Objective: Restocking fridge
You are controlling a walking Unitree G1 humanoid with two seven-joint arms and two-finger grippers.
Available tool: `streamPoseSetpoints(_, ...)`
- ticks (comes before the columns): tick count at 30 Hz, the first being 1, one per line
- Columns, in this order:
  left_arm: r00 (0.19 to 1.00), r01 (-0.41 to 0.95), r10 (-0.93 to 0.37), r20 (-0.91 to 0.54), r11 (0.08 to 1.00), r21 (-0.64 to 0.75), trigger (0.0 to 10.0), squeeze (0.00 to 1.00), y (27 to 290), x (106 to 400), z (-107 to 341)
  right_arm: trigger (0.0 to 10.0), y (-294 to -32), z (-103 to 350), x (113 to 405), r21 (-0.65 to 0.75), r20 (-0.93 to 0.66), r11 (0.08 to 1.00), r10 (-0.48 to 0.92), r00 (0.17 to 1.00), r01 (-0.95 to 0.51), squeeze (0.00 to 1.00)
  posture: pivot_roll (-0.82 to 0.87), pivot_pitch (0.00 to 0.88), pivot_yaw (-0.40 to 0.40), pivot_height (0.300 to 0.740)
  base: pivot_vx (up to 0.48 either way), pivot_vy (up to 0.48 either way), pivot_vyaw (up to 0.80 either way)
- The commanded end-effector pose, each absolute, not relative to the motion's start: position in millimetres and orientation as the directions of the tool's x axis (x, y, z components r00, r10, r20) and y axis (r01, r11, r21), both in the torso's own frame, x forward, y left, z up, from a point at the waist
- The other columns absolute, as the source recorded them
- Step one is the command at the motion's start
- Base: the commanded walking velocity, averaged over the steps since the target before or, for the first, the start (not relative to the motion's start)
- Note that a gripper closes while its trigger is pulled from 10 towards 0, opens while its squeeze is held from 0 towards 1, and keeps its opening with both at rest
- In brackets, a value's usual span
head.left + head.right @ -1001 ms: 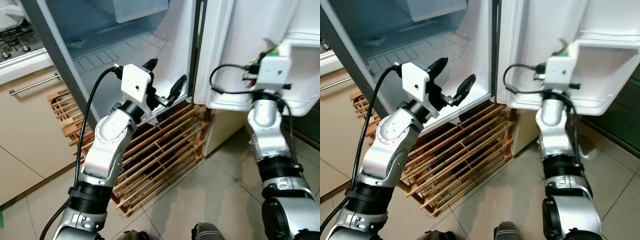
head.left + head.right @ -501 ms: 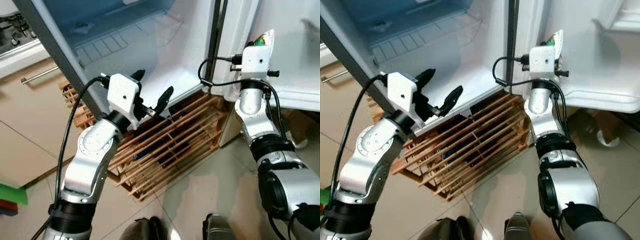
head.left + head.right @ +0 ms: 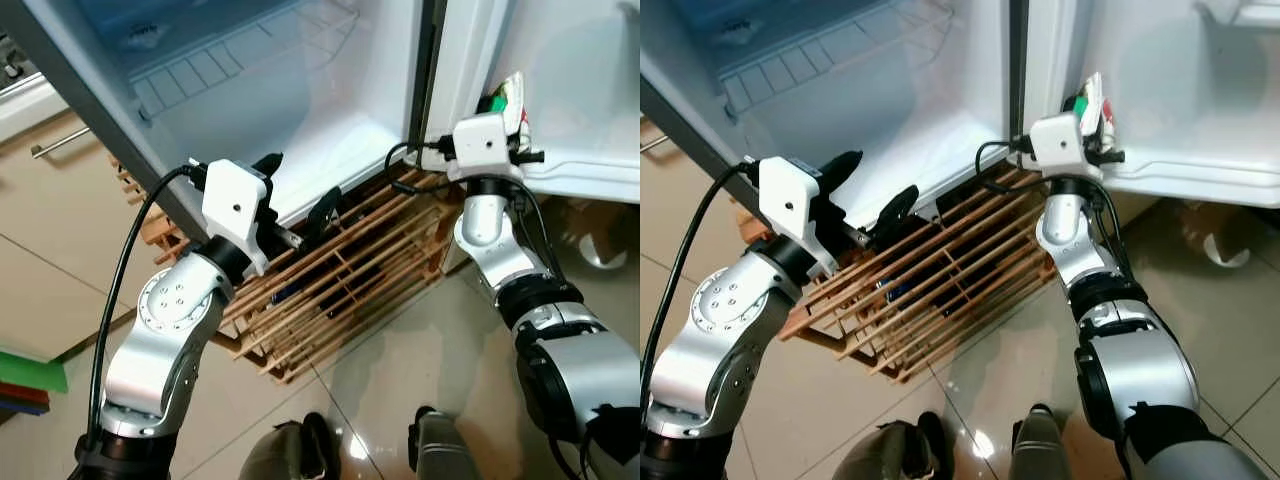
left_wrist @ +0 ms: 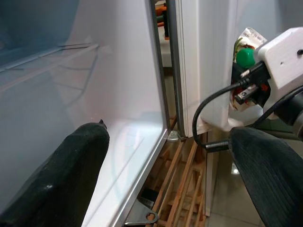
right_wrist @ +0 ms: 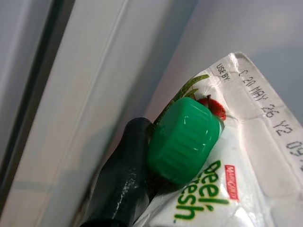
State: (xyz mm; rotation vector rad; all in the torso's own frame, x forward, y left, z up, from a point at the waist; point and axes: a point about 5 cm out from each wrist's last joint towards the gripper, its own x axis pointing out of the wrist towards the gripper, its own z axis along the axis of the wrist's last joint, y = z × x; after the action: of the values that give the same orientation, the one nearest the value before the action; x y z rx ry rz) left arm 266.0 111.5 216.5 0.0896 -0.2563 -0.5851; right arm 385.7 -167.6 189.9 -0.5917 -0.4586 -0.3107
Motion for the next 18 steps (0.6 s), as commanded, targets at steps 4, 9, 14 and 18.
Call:
streamPoseSetpoints(4, 0.817, 0.517, -0.542, 0.196, 0.840, 0.168, 10.0, 0.00, 118, 263, 217, 10.0, -162, 173, 384, -0.499, 0.435, 0.786, -0.136, 0.890, 0.364, 0.00, 0.04, 0.269, 0.220, 0.740, 0.000, 0.000, 0.00)
streamPoseSetpoints(9, 0.813, 0.519, -0.546, 0.202, 0.837, 0.172, 10.0, 0.00, 117, 265, 220, 10.0, -164, 168, 386, -0.351, 0.338, 0.875, -0.214, 0.916, 0.334, 0.00, 0.03, 0.261, 0.220, 0.740, 0.000, 0.000, 0.00)
streamPoseSetpoints(14, 0.811, 0.521, -0.548, 0.206, 0.836, 0.171, 10.0, 0.00, 116, 267, 221, 10.0, -162, 161, 387, -0.218, 0.249, 0.933, -0.229, 0.941, 0.285, 0.00, 0.02, 0.258, 0.216, 0.740, 0.000, 0.000, 0.00)
streamPoseSetpoints(18, 0.803, 0.532, -0.557, 0.211, 0.830, 0.165, 10.0, 0.00, 113, 268, 221, 10.0, -164, 153, 387, -0.036, 0.152, 0.969, -0.238, 0.959, 0.246, 0.00, 0.00, 0.253, 0.207, 0.740, 0.000, 0.000, 0.00)
